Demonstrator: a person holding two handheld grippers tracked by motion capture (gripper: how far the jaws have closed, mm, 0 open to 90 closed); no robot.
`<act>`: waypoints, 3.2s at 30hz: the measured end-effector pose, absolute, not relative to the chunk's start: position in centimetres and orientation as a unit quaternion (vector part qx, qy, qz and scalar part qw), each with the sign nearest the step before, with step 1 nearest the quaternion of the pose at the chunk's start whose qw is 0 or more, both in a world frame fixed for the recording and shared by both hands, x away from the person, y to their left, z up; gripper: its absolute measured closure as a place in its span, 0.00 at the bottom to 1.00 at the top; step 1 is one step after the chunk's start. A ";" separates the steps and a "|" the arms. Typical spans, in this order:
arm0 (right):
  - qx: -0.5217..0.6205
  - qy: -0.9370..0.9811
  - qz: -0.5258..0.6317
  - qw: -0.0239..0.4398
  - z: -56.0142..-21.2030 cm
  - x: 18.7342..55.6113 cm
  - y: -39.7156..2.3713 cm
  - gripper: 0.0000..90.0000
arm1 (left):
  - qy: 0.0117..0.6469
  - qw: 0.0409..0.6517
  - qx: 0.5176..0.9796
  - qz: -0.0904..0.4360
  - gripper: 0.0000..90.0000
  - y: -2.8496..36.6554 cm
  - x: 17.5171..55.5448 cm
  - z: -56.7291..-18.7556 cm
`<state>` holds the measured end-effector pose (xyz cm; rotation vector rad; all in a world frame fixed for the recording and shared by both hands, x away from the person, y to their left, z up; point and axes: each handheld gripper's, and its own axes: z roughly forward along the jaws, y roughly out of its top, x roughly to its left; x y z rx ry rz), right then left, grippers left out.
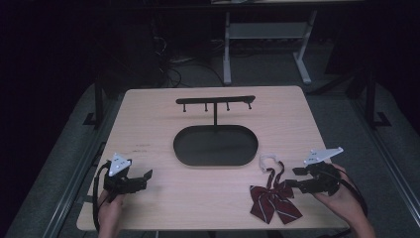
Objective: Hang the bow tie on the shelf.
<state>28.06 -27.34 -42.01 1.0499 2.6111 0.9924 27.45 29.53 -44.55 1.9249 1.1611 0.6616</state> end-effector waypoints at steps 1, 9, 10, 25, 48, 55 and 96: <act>0.345 0.875 0.331 0.079 -41.7 28.3 -27.1 0.51 | 0.457 0.387 0.757 0.261 0.15 29.5 27.4 -44.5; 0.325 0.891 0.309 0.077 -40.1 29.9 -25.4 0.53 | 0.457 0.390 0.755 0.262 0.15 29.6 27.4 -44.5; 0.322 0.893 0.307 0.074 -40.0 30.2 -25.3 0.54 | 0.457 0.390 0.756 0.261 0.15 29.5 27.4 -44.5; 0.305 0.911 0.274 0.057 -39.5 34.2 -22.9 0.62 | 0.458 0.389 0.756 0.261 0.15 29.7 27.5 -44.5; 0.304 0.925 0.224 0.048 -40.9 39.2 -21.4 0.65 | 0.462 0.391 0.754 0.257 0.15 29.8 28.0 -44.6; 0.325 0.922 0.206 0.039 -42.3 40.3 -21.7 0.65 | 0.462 0.389 0.755 0.256 0.15 29.8 28.0 -44.7; 0.257 0.944 0.207 0.020 -40.2 36.9 -20.3 0.97 | 0.464 0.389 0.753 0.258 0.15 29.9 27.6 -44.4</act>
